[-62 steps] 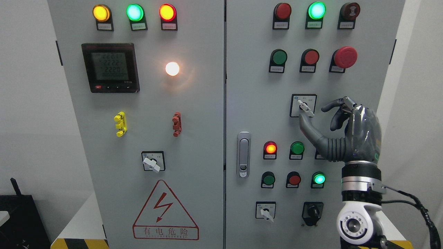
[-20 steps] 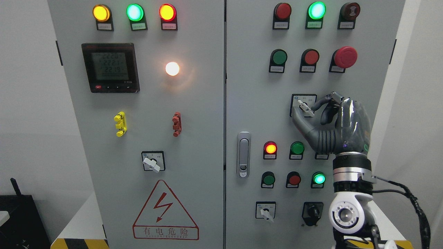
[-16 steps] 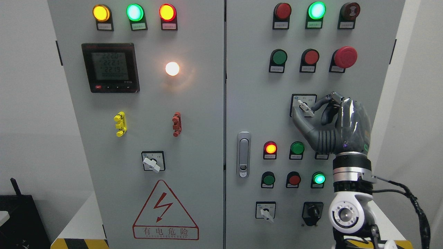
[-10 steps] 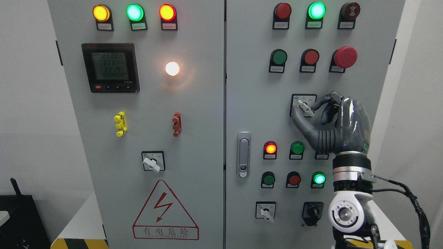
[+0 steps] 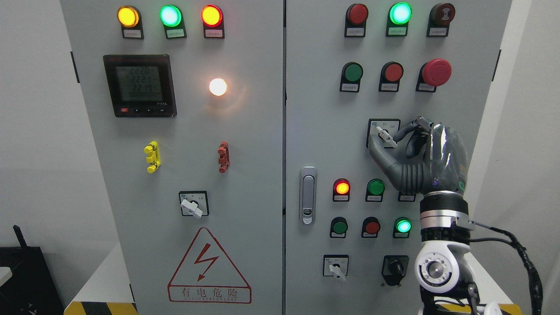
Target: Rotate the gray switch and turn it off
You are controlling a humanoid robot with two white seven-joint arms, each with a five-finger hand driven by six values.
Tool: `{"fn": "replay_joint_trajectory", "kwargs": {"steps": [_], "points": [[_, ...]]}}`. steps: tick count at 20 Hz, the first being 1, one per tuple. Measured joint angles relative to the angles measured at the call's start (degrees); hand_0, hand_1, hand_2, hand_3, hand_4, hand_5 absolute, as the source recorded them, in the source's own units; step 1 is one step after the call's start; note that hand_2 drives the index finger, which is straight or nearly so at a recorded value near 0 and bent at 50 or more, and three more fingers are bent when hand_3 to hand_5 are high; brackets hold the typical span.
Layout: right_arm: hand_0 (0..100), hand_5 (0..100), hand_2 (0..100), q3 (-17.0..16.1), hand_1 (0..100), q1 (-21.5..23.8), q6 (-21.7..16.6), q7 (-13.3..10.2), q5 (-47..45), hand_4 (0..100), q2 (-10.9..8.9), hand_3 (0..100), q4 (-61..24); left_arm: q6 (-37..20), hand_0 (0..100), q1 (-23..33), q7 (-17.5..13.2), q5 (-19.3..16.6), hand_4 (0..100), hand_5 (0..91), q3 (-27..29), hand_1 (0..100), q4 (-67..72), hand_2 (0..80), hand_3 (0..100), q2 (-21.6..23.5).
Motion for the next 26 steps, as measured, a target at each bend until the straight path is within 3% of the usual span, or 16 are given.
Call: {"fn": "replay_joint_trajectory", "kwargs": {"steps": [26], "points": [[32, 100, 67, 0.6, 57, -0.6, 0.2, 0.0, 0.1, 94, -0.14, 100, 1.0, 0.0, 12, 0.0, 0.0, 0.0, 0, 0.0, 0.0, 39, 0.0, 0.0, 0, 0.0]]}}
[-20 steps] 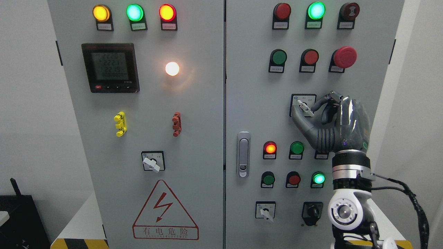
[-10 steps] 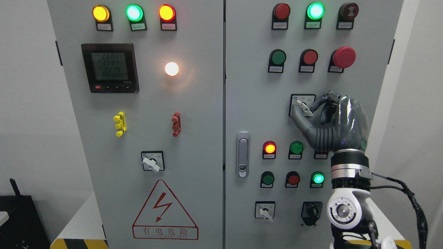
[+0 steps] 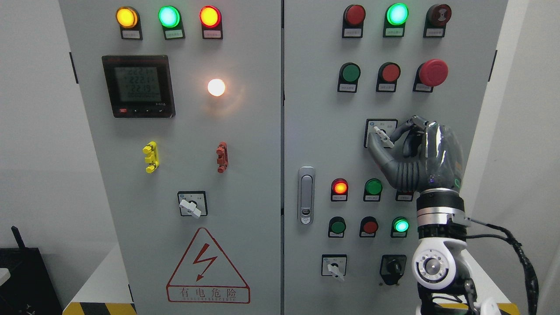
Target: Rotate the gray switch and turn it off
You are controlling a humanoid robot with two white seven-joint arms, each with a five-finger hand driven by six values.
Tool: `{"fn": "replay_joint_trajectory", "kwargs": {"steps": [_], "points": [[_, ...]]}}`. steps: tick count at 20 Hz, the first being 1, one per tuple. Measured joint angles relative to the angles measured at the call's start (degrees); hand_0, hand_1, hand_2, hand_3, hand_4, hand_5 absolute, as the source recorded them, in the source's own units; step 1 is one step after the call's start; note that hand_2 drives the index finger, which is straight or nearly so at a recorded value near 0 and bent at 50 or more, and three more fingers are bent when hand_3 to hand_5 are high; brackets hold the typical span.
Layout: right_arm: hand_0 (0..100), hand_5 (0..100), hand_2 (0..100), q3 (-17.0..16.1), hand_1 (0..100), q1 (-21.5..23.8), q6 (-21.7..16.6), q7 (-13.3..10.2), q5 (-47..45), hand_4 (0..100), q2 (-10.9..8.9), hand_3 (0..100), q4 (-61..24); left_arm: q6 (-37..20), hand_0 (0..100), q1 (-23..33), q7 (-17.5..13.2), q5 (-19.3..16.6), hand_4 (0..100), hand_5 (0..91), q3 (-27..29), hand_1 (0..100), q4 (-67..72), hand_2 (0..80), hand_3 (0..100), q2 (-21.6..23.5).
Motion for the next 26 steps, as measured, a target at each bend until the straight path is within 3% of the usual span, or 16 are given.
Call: {"fn": "replay_joint_trajectory", "kwargs": {"steps": [26], "points": [[47, 100, 70, 0.2, 51, -0.4, 0.7, 0.3, -0.3, 95, -0.01, 100, 0.4, 0.0, 12, 0.0, 0.0, 0.0, 0, 0.0, 0.0, 39, 0.0, 0.0, 0, 0.0]]}}
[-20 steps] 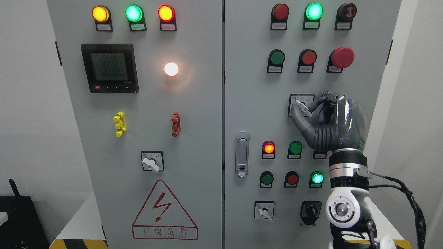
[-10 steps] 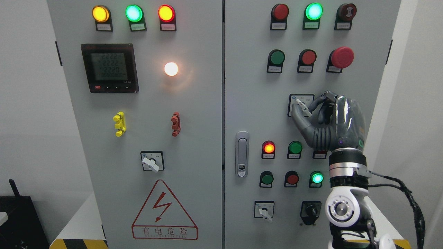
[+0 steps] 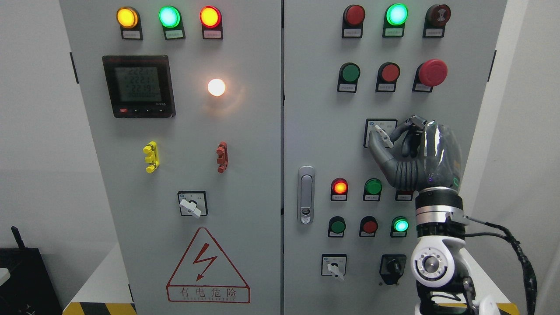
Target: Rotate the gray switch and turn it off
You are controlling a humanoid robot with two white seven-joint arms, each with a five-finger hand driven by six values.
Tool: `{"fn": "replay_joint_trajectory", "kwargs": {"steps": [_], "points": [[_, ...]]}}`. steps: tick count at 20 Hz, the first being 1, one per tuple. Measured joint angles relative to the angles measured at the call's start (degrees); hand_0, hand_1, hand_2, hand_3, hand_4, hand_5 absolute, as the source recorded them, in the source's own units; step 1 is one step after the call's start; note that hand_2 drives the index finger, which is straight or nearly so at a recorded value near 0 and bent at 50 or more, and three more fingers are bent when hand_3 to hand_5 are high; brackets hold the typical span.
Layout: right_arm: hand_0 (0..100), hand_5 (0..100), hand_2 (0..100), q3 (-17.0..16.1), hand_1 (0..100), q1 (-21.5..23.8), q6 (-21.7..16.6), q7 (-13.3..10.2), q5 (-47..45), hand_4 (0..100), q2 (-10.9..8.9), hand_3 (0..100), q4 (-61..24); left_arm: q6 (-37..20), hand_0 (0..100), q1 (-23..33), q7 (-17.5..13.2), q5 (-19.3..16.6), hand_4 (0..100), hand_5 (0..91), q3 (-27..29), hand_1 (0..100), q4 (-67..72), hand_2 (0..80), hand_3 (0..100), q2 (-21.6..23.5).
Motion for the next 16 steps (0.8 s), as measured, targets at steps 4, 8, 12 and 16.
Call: {"fn": "replay_joint_trajectory", "kwargs": {"steps": [4, 8, 12, 16], "points": [[49, 100, 70, 0.0, 50, 0.0, 0.0, -0.1, 0.0, 95, 0.0, 100, 0.0, 0.0, 12, 0.0, 0.0, 0.0, 0, 0.0, 0.0, 39, 0.0, 0.0, 0, 0.0], [49, 100, 70, 0.0, 50, 0.0, 0.0, -0.2, -0.1, 95, 0.0, 100, 0.0, 0.0, 12, 0.0, 0.0, 0.0, 0, 0.0, 0.0, 39, 0.0, 0.0, 0, 0.0], [50, 100, 71, 0.0, 49, -0.1, 0.0, -0.2, -0.1, 95, 0.0, 100, 0.0, 0.0, 12, 0.0, 0.0, 0.0, 0, 0.0, 0.0, 39, 0.0, 0.0, 0, 0.0], [54, 100, 71, 0.0, 48, -0.1, 0.0, -0.2, -0.1, 95, 0.01, 100, 0.0, 0.0, 12, 0.0, 0.0, 0.0, 0, 0.0, 0.0, 39, 0.0, 0.0, 0, 0.0]]}}
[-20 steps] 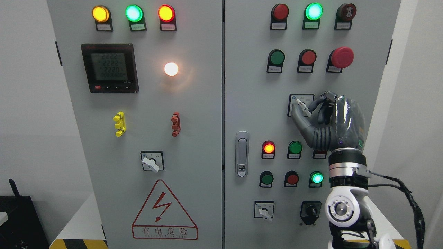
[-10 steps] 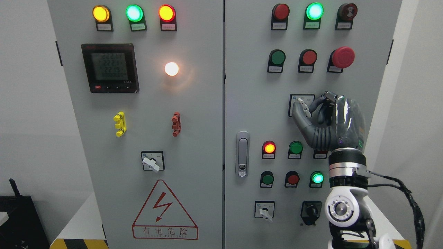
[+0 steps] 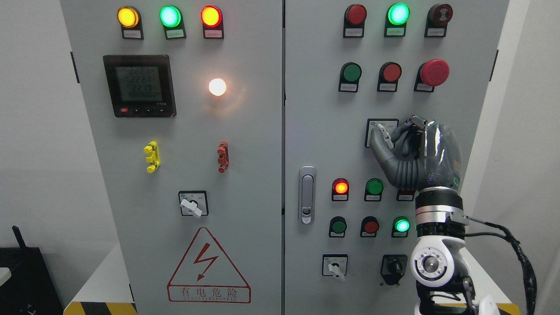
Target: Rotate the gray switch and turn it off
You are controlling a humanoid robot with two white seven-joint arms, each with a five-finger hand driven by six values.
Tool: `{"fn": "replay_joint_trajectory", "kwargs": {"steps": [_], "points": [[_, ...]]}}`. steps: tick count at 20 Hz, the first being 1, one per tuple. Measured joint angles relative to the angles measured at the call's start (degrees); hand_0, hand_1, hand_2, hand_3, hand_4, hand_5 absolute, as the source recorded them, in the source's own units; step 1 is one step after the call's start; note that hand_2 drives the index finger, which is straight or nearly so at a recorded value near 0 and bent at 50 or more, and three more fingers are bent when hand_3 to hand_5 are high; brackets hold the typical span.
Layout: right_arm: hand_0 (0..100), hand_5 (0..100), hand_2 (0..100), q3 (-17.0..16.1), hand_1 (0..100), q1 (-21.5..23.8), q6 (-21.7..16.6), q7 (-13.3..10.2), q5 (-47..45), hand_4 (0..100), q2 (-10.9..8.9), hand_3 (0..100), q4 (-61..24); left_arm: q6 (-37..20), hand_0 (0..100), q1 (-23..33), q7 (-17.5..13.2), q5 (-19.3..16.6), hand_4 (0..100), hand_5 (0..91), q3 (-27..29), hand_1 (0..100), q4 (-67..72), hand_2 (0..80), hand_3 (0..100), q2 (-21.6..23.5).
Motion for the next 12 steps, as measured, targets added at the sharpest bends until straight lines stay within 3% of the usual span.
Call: {"fn": "replay_joint_trajectory", "kwargs": {"steps": [12], "points": [[62, 100, 72, 0.0, 46, -0.2, 0.0, -0.1, -0.2, 95, 0.05, 100, 0.1, 0.0, 12, 0.0, 0.0, 0.0, 0, 0.0, 0.0, 39, 0.0, 0.0, 0, 0.0]]}}
